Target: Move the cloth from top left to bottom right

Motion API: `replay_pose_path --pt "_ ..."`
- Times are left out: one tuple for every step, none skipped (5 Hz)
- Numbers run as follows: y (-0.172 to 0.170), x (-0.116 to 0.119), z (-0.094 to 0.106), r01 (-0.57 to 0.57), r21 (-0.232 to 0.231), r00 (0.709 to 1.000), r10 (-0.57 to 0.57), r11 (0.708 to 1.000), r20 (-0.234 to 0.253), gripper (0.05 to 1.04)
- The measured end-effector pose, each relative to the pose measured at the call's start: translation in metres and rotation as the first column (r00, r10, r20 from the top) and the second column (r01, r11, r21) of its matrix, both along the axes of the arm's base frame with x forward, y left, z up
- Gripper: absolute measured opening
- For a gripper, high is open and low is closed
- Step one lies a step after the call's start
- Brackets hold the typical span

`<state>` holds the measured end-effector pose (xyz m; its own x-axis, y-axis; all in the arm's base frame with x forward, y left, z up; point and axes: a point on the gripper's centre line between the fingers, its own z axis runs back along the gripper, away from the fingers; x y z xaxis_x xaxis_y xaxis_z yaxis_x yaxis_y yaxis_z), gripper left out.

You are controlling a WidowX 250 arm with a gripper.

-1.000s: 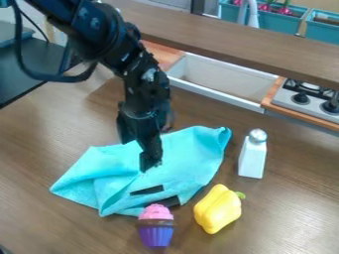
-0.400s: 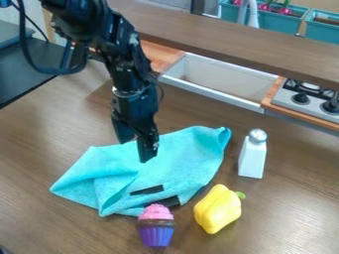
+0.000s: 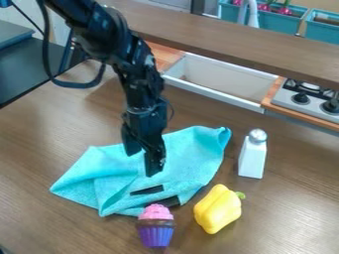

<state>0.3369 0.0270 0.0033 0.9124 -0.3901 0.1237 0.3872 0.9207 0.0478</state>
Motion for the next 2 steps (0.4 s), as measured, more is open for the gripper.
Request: replay_pose_path --pt "0.0 -0.0009 -0.0036 -0.01 0.002 1.0 0.01 1.0 -0.01 0.999" --pt "0.0021 0.0039 -0.0108 -0.019 0.003 0.999 0.019 1.0 -0.031 0.999"
